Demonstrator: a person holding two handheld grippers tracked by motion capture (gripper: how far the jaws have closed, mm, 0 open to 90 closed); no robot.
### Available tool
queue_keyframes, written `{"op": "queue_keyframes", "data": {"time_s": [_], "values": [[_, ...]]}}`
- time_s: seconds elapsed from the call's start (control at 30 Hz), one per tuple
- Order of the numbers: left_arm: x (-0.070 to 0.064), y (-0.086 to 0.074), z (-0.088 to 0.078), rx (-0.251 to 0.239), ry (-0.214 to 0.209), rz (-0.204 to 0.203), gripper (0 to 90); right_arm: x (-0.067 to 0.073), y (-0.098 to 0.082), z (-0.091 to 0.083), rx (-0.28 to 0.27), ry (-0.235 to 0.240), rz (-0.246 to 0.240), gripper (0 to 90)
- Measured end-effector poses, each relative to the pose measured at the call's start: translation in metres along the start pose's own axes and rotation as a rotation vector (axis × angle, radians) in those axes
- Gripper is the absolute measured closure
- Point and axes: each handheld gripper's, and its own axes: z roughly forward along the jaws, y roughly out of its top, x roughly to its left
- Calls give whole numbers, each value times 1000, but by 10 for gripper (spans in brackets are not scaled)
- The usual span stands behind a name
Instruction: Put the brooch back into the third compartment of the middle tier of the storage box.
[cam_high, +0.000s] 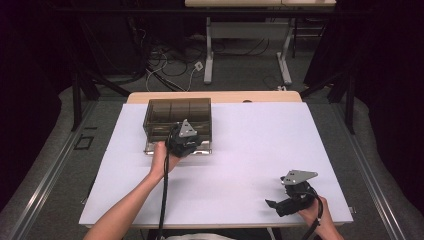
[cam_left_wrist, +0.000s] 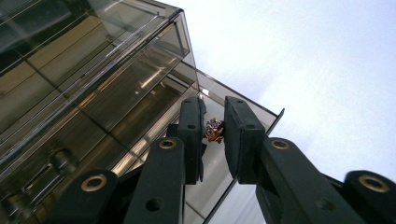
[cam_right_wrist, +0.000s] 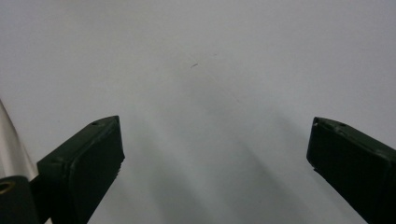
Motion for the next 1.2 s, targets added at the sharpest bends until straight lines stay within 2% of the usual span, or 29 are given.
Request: {"op": "queue_keyframes", "data": {"time_s": [0.47,1.0,1.2], "values": [[-4,1,8,-8,-36,-14,770,1,0,1,7,2,2,31],[-8,0,16,-14,-53,-24,766,1,0,2,15,6,2,32],[-7,0,16,-21,-52,-33,677,2,0,1,16,4,2,32]]}}
